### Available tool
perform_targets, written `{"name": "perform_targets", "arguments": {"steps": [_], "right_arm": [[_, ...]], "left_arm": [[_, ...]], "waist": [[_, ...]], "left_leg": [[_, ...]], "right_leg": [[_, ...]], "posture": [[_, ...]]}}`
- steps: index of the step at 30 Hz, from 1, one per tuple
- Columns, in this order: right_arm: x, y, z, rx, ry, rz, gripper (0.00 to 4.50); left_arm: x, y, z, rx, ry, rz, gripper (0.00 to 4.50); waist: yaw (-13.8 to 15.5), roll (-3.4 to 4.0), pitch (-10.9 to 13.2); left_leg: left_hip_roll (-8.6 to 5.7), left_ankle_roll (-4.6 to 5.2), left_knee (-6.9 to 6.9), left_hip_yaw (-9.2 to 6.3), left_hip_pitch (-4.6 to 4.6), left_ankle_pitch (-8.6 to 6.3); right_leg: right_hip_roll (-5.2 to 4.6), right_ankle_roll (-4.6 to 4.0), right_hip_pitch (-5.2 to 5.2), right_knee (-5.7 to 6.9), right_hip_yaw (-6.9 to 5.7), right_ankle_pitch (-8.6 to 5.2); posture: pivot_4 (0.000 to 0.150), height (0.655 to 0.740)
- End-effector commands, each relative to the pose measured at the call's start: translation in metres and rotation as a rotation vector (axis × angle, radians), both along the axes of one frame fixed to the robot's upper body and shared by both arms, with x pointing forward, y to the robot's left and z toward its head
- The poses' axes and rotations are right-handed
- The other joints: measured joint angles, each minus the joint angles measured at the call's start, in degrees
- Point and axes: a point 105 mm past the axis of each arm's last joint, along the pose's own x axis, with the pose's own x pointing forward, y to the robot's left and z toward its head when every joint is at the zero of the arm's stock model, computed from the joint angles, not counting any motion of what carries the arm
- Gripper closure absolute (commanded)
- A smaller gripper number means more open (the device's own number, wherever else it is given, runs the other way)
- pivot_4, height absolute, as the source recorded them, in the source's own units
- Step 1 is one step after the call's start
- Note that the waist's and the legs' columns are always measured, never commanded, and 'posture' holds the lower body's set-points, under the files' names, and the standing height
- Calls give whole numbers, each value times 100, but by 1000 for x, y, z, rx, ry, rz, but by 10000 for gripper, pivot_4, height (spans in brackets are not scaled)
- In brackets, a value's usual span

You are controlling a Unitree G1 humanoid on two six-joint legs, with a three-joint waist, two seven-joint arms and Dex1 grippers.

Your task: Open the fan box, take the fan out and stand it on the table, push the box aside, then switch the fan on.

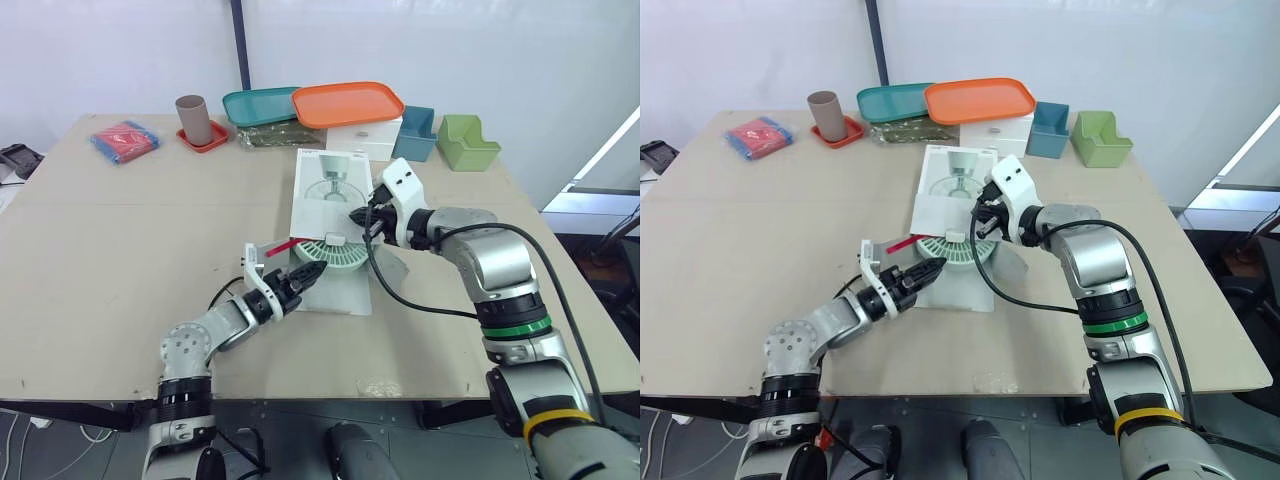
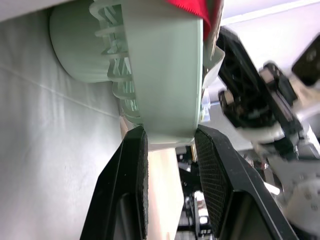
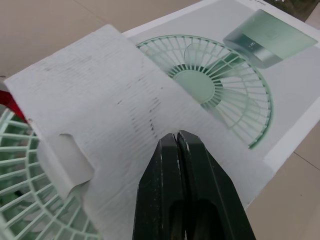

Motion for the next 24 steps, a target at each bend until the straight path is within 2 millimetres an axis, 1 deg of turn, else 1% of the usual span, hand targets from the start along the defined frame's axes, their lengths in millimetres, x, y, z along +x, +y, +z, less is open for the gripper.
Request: {"name": "perform_targets", "arguments": {"steps": [1,6,8,14,18,20,24], "right_arm": [[0,4,14,7,-42,16,45000],[0,6,13,12,-39,19,45000],[-1,6,12,11,-38,21,45000],[-1,6,11,15,-36,20,45000],[0,9,9,16,-32,20,45000],[0,12,2,10,-12,30,45000],[-1,16,-9,-7,22,45,45000]], "left_arm": [[-9,2,1,18,0,-37,35638],[-6,3,2,16,1,-15,35638],[-4,2,0,25,16,-4,35638],[-9,1,6,20,-9,-35,35638],[-9,5,2,56,-8,-53,35638],[-4,8,4,53,-8,-26,35638],[-2,11,5,56,-11,-17,35638]], "waist": [[0,-1,0],[3,0,0],[4,0,0],[4,-1,0],[0,0,0],[1,-1,0],[1,-1,0]], "left_leg": [[0,0,0,0,0,0],[0,0,1,0,0,0],[0,0,1,0,0,0],[-1,0,3,1,0,0],[1,0,2,0,0,0],[1,0,1,0,0,0],[0,0,1,0,2,0]], "right_leg": [[0,0,0,0,0,0],[0,-1,0,0,0,1],[0,-2,0,0,0,1],[-1,-2,1,0,0,2],[1,-4,-1,0,0,1],[1,-4,-1,0,-1,0],[0,-4,2,0,-1,0]], "posture": [[1500,7400],[1500,7400],[1500,7400],[1500,7400],[1500,7400],[1500,7400],[1500,7400]]}}
